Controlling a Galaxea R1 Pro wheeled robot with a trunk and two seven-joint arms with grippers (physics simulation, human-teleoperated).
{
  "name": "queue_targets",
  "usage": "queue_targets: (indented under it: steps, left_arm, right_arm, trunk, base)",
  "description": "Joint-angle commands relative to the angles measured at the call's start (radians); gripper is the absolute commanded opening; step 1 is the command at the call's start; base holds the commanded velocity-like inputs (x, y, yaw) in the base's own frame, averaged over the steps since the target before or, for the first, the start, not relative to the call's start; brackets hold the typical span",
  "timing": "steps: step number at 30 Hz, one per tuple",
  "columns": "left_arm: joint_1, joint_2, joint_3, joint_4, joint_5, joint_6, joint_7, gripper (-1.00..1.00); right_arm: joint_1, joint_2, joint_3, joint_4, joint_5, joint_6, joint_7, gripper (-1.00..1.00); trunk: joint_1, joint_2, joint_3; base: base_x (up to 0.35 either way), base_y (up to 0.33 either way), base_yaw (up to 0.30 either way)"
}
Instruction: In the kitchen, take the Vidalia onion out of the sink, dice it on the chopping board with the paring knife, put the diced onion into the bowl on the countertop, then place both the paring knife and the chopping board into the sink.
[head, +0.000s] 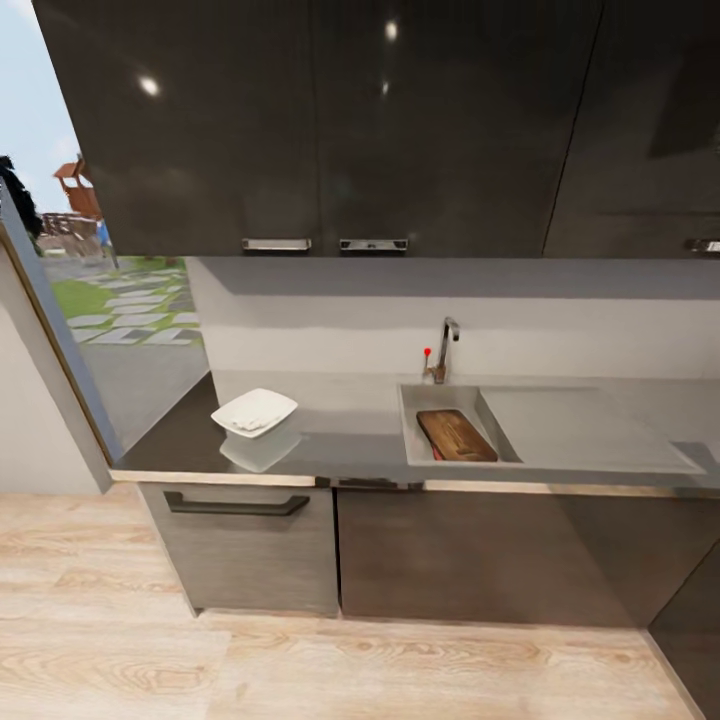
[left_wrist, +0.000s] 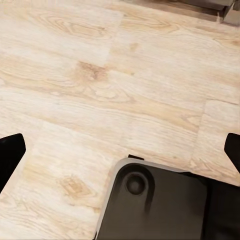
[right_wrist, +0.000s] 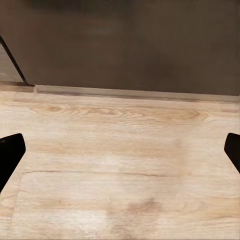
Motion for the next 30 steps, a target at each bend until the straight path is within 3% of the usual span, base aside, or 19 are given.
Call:
queue_targets:
  steps: [1, 30]
  left_arm:
    - [0.0, 0.002, -0.008, -0.002, 0.005, -0.002, 0.01, 1.0]
    - [-0.001, 0.002, -0.008, -0.001, 0.005, -0.002, 0.01, 1.0]
  right_arm:
    - [-0.001, -0.001, 0.009, 0.0, -0.009, -0.003, -0.005, 1.0]
    - [-0.001, -0.001, 0.009, 0.001, -0.008, -0.001, -0.005, 1.0]
  trunk:
    - [0.001, -0.002, 0.0]
    - [0.001, -0.002, 0.04]
  base:
    - [0.0, 0.0, 0.0]
    - [0.0, 0.0, 0.0]
